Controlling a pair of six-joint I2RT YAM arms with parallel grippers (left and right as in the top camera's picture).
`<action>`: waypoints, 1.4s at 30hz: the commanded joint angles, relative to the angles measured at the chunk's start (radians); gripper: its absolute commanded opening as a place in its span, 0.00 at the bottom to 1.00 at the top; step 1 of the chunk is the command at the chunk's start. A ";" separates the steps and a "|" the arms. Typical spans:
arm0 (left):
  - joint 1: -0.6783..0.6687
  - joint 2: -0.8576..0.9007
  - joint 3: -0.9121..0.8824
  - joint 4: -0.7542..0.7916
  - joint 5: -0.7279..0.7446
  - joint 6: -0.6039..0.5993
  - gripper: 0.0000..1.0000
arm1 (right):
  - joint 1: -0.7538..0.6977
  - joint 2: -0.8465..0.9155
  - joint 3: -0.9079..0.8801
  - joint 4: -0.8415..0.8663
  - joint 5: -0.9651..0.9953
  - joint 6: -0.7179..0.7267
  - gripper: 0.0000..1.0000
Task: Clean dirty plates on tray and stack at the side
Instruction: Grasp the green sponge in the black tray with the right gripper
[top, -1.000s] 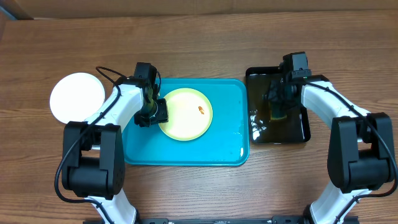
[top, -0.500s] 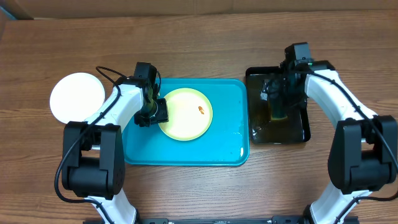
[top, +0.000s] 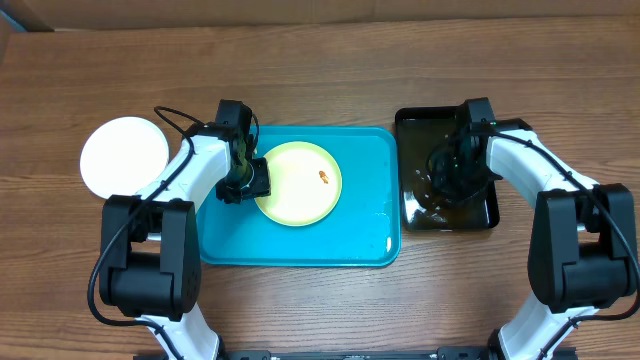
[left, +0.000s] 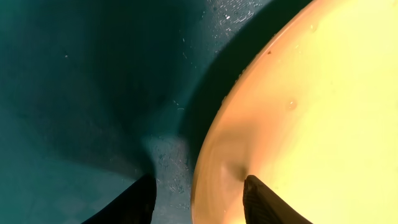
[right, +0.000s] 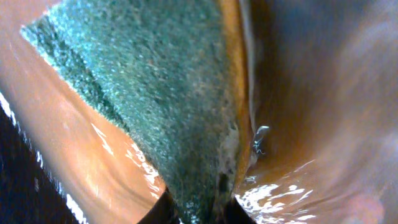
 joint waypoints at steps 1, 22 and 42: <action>-0.008 -0.004 -0.007 0.001 0.007 0.012 0.47 | -0.006 -0.024 0.070 -0.068 -0.081 -0.008 0.53; -0.022 -0.004 -0.009 0.020 0.008 0.011 0.20 | -0.006 -0.024 -0.024 0.128 0.096 -0.007 0.44; -0.020 -0.004 -0.009 0.045 0.007 0.012 0.06 | -0.007 -0.029 0.228 -0.158 0.074 -0.035 0.04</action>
